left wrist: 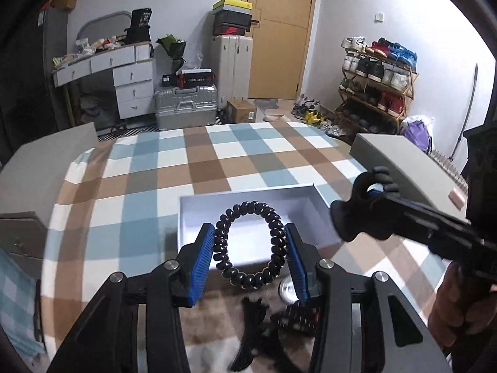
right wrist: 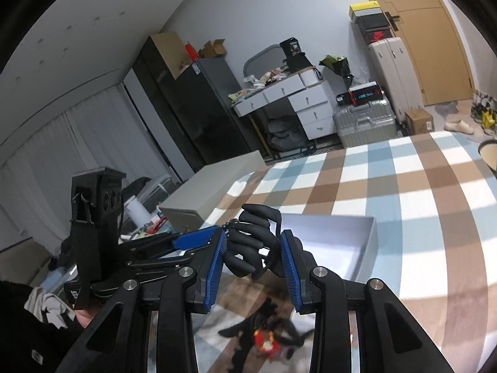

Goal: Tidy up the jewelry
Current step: 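Carry bracelet and clip into the silver box and open both tools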

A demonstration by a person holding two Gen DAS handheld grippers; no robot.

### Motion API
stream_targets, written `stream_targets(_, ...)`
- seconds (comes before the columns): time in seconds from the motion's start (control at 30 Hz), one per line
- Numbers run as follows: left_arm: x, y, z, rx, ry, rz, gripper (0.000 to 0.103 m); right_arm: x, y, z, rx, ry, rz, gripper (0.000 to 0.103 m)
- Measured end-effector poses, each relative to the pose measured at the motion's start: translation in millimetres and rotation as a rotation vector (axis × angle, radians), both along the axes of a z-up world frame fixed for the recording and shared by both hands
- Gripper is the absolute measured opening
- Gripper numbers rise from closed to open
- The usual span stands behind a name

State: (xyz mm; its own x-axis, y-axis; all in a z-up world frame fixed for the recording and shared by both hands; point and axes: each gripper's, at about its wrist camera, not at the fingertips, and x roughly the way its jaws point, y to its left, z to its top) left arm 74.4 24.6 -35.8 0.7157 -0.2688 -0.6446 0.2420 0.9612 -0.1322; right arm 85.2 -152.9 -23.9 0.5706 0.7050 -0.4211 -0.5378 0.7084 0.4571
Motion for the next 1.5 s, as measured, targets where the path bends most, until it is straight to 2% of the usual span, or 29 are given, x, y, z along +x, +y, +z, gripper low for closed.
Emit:
stream_targets(0.13,18.9,-0.4,-8.7,-0.057,0.057,-0.013,0.039,16.5,6.6,-3.8,-0.023,0.015,0.011,0.035)
stream_targets(0.67,48.7,-2.4,-34.1,-0.127,0.216,-0.047,0.039,64.6,14.5,-39.5,-0.100,0.165,-0.005,0.035)
stream_targets(0.87,53.6,0.5,-38.7,-0.130,0.245,-0.049,0.039,69.1,20.0,-43.4,-0.122,0.186,-0.005,0.035)
stream_targets(1.17,59.7,-3.2,-38.6,-0.102,0.235,-0.069,0.040,76.8,20.3,-47.6,-0.136,0.205,-0.024,0.037)
stream_targets(1.3,60.3,-4.3,-38.0,-0.101,0.231,-0.077,0.045,75.6,18.6,-46.7,-0.141,0.196,-0.042,0.038)
stream_targets(1.37,61.0,-3.0,-37.3,-0.126,0.230,-0.091,0.050,74.9,15.0,-46.5,-0.131,0.205,-0.056,0.042)
stream_targets(1.43,59.6,-1.4,-35.8,-0.159,0.229,-0.114,0.060,71.2,11.0,-43.4,-0.108,0.192,-0.055,0.043)
stream_targets(1.5,53.2,-1.7,-29.5,-0.152,0.197,-0.120,0.066,67.0,8.9,-39.6,-0.105,0.176,-0.062,0.053)
